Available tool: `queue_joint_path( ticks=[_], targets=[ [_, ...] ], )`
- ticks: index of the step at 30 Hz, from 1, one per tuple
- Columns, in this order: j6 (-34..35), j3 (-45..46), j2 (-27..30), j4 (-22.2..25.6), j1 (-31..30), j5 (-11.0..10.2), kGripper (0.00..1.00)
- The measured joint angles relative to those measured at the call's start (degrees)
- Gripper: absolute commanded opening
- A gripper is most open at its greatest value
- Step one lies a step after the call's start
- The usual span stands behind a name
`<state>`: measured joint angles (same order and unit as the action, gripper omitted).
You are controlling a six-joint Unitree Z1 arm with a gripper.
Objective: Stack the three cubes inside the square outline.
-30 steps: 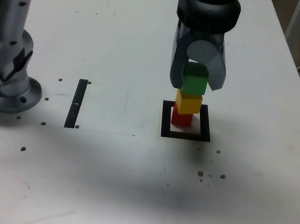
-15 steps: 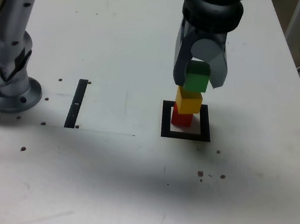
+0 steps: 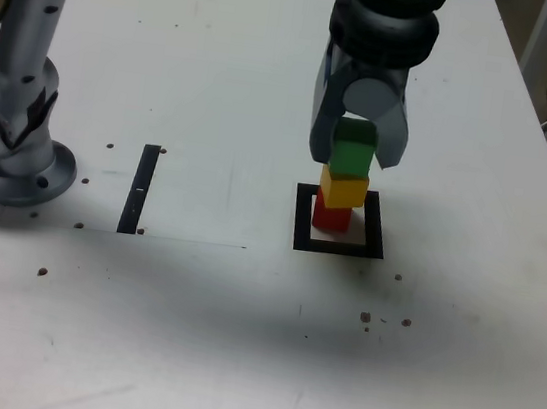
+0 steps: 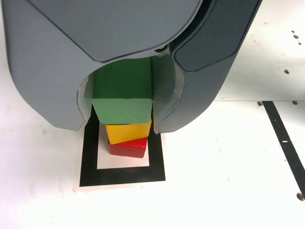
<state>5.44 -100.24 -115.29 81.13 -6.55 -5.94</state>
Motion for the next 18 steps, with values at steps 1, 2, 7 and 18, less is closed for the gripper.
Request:
queue_joint_path(
  ticks=[1,2,7,18],
  targets=[
    [0.0,0.0,0.0,0.0,0.0,0.1,0.29],
    [0.0,0.0,0.0,0.0,0.0,0.2,0.33],
    [0.0,0.3,0.0,0.0,0.0,0.6,0.69],
    [-0.8,1.3,0.0,-0.7,0.0,0.8,0.99]
  ],
)
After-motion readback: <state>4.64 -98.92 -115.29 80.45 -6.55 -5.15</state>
